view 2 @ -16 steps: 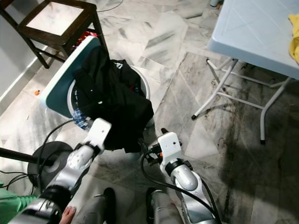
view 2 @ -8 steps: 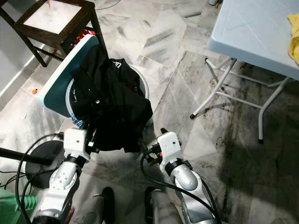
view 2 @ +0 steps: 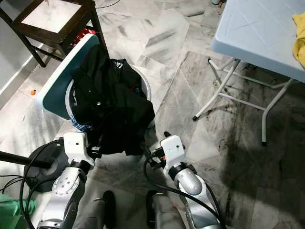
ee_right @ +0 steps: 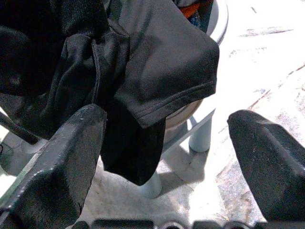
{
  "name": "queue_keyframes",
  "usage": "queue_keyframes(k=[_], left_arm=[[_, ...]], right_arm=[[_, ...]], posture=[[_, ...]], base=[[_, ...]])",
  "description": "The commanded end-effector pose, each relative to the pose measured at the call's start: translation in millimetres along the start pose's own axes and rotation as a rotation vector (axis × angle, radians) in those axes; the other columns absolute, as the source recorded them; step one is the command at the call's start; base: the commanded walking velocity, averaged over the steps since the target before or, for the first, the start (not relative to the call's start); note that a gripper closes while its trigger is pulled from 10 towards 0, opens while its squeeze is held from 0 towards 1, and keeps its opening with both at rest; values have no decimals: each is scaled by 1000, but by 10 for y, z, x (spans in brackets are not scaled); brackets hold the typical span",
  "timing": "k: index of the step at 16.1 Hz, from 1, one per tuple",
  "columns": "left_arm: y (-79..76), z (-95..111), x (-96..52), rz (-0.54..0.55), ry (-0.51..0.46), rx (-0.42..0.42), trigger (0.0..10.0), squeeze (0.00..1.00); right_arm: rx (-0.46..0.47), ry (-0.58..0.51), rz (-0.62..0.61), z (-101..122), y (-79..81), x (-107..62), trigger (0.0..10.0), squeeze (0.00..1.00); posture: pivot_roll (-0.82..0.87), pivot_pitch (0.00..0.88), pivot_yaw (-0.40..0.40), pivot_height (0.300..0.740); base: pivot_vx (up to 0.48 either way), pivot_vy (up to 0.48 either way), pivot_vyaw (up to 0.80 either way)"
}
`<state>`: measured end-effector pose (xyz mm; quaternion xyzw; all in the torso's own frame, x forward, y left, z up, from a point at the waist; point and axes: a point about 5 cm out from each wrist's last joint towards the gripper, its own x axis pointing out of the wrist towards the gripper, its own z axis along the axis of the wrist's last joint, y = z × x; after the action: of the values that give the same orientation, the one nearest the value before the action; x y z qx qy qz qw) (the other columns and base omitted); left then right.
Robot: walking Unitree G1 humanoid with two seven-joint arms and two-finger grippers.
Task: Hang hanger
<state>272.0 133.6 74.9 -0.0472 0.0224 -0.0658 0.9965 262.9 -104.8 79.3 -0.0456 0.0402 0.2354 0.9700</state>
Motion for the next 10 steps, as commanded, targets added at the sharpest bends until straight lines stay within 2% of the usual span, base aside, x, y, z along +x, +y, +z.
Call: queue_keyframes(k=[1, 2, 4, 5, 10], left_arm=[[-14, -49, -50, -18, 38, -12, 10000, 1000], [-35, -37, -65, -60, 49, -20, 10000, 1000], [-24, -39, -83, -71, 64, 16, 10000, 973], [-12, -71, -96, -71, 91, 64, 10000, 0], [-48, -219, -30, -59, 127, 82, 10000, 0]], right_arm=[[9, 17, 10, -35, 25, -40, 10000, 0], [9, 17, 9, -35, 24, -40, 10000, 0], [9, 17, 9, -35, 22, -37, 10000, 0], [10, 18, 12, -39, 32, -32, 10000, 0], [5, 7, 34, -8, 34, -27, 10000, 0]], posture=[[-81, 324, -67, 740], [-81, 324, -67, 740], [-79, 324, -63, 740], [-74, 325, -63, 740], [-92, 318, -75, 740]], base=[[0, 0, 0], [0, 0, 0], [0, 0, 0], [0, 0, 0], [0, 0, 0]])
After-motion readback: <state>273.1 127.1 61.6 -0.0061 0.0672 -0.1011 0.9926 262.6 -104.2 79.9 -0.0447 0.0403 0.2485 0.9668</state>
